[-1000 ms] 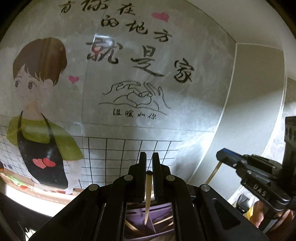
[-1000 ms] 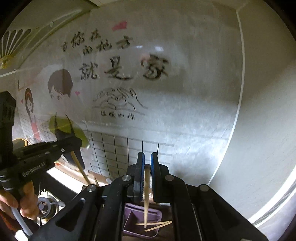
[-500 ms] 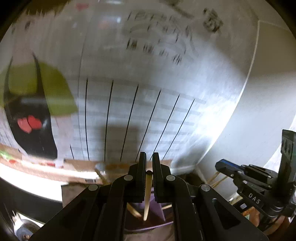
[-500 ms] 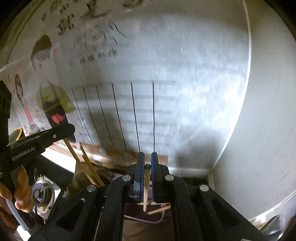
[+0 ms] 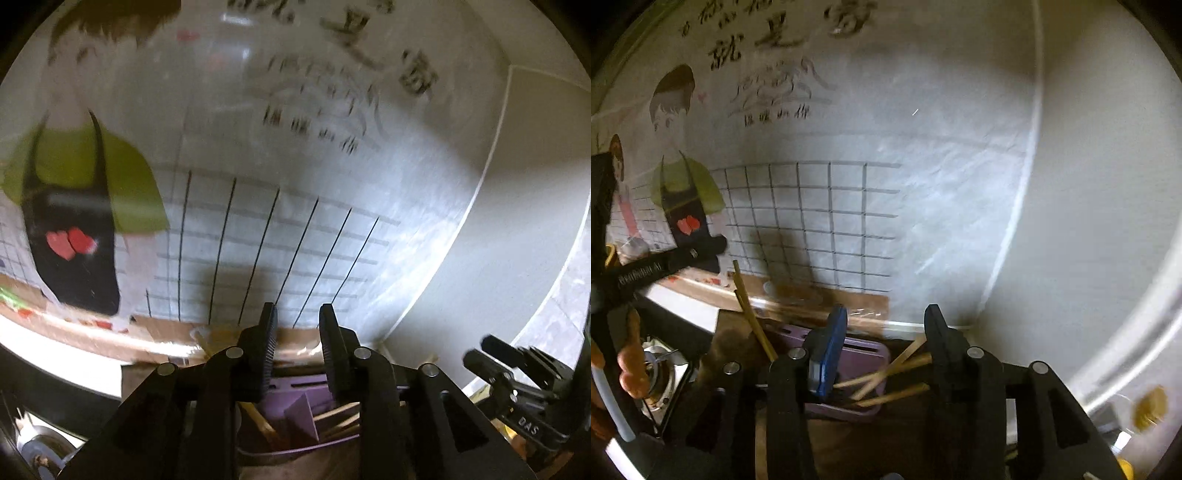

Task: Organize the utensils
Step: 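Open both grippers to drop the chopsticks into the purple holder, then move both tools back down to the spoons on the cloth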

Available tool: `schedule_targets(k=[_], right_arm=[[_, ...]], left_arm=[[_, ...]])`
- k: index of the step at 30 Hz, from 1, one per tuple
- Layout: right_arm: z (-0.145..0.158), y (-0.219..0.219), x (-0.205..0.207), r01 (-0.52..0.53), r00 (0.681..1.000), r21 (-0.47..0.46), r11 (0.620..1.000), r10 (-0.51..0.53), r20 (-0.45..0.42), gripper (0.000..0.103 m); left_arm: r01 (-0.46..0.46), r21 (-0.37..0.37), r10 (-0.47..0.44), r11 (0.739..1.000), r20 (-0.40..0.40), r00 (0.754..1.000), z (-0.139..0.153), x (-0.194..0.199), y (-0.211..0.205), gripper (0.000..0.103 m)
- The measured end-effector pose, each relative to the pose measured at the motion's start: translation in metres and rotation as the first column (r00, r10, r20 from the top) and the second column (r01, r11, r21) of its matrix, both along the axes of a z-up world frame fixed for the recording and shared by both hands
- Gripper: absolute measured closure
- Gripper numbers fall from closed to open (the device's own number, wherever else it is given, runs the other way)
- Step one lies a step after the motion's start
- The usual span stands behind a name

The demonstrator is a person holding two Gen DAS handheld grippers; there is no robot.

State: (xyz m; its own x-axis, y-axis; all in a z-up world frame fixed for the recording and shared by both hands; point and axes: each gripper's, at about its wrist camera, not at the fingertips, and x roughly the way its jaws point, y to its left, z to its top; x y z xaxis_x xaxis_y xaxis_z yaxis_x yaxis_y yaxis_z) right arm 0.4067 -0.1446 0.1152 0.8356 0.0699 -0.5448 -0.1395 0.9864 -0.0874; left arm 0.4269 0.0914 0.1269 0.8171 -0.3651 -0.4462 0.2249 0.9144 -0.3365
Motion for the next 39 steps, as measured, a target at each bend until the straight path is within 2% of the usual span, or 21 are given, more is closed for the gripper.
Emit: schedule_targets(k=[5,8,10,13,17,19,23,27,32,35,39], right_arm=[[0.007,-0.003,-0.040,0.050,0.999,-0.035,0.998,-0.050,0.006,0.057],[-0.007,-0.007,-0.060,0.082,0.996,-0.059,0.995,-0.083,-0.028,0.057],[-0.021,-0.013,-0.071,0.104,0.993,-0.071,0.992,-0.108,-0.057,0.057],[-0.049,-0.026,-0.087,0.104,0.986,-0.075,0.992,-0.113,-0.124,0.057],[-0.078,-0.049,-0.105,0.114,0.982,-0.045,0.992,-0.120,-0.149,0.057],[-0.098,-0.059,-0.114,0.131,0.977,-0.038,0.991,-0.136,-0.162,0.055],[-0.131,-0.064,-0.124,0.045,0.974,0.010,0.999,-0.042,-0.222,0.055],[-0.163,-0.057,-0.123,-0.031,0.956,0.029,0.999,0.038,-0.291,0.055],[-0.196,-0.052,-0.101,-0.041,0.922,0.106,0.994,0.078,-0.379,0.055],[-0.210,-0.046,-0.086,-0.039,0.917,0.086,0.996,0.070,-0.394,0.055],[-0.220,-0.042,-0.069,-0.046,0.917,0.065,0.997,0.067,-0.392,0.055]], left_arm=[[0.026,-0.021,-0.027,0.999,-0.016,1.000,0.001,-0.025,0.004,0.077],[0.086,-0.031,-0.088,0.996,-0.064,0.994,-0.018,-0.045,-0.001,0.074],[0.105,-0.008,-0.106,0.994,-0.093,0.990,-0.034,-0.060,-0.008,0.073],[0.093,0.016,-0.090,0.996,-0.120,0.989,-0.058,-0.088,-0.019,0.071],[0.072,0.073,-0.062,0.995,-0.126,0.990,-0.092,-0.128,-0.039,0.069],[0.048,0.096,-0.032,0.994,-0.155,0.987,-0.111,-0.146,-0.049,0.069],[-0.011,0.077,0.030,0.997,-0.250,0.968,-0.143,-0.179,-0.058,0.069],[-0.107,0.118,0.135,0.987,-0.262,0.956,-0.161,-0.207,-0.057,0.069],[-0.178,0.108,0.203,0.978,-0.304,0.931,-0.177,-0.224,-0.045,0.069],[-0.198,0.137,0.232,0.971,-0.302,0.925,-0.180,-0.234,-0.041,0.069],[-0.213,0.128,0.243,0.969,-0.316,0.917,-0.185,-0.241,-0.038,0.069]])
